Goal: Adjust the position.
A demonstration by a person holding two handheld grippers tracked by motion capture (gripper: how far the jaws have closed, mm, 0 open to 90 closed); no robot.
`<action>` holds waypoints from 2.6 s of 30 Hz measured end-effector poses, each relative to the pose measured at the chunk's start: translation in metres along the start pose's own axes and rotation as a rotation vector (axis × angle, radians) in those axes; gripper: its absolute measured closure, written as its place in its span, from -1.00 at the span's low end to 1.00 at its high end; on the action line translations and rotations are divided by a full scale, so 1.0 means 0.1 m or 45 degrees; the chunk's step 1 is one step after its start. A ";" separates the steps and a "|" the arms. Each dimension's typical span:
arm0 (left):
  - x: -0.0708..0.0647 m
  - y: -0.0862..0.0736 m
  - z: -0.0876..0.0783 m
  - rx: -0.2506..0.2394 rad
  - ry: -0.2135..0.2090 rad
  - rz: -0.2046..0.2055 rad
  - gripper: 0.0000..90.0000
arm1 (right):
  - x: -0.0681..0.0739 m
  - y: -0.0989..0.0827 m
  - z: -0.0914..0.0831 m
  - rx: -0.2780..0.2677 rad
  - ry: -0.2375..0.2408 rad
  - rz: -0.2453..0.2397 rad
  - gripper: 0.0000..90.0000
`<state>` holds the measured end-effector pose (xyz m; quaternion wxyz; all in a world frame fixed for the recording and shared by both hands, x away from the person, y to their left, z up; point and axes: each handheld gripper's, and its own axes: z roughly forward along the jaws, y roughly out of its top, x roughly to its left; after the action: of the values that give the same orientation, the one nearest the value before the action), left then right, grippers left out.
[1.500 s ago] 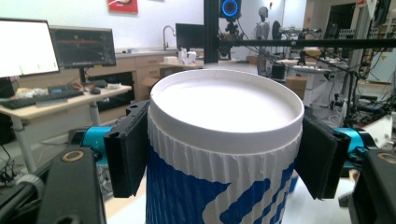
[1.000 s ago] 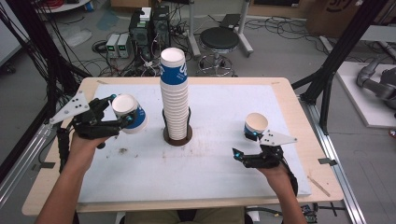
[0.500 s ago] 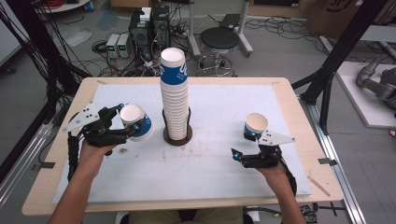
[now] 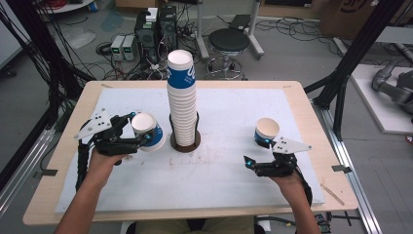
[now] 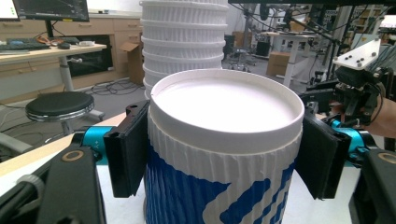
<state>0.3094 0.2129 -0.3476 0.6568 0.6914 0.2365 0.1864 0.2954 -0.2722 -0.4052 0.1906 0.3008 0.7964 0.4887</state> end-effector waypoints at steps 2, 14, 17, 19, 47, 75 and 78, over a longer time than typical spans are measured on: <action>-0.01 -0.02 0.01 0.010 -0.011 0.000 -0.38 | 0.01 0.00 0.00 -0.001 0.003 -0.001 -0.56; -0.09 -0.12 0.00 0.024 -0.066 -0.026 -0.38 | 0.05 0.03 0.03 -0.005 0.040 -0.018 -0.56; -0.11 -0.14 0.02 0.028 -0.084 -0.037 -0.38 | 0.08 0.04 0.05 -0.003 0.062 -0.035 -0.56; -0.14 -0.15 0.04 0.034 -0.094 -0.034 -0.38 | 0.11 0.05 0.06 -0.006 0.079 -0.036 -0.56; -0.42 -0.27 0.30 0.057 -0.286 -0.027 -0.37 | 0.64 0.44 0.59 -0.020 0.468 -0.168 -0.56; -0.68 -0.33 0.66 0.107 -0.426 -0.011 -0.37 | 0.88 0.56 0.87 -0.042 0.630 -0.200 -0.56; -0.69 -0.33 0.68 0.104 -0.436 -0.011 -0.37 | 0.90 0.55 0.89 -0.052 0.655 -0.196 -0.56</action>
<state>0.2888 0.1181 -0.3819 0.6597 0.7380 0.1316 0.0535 0.2977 -0.1348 -0.3965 0.0246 0.1013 0.8291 0.5493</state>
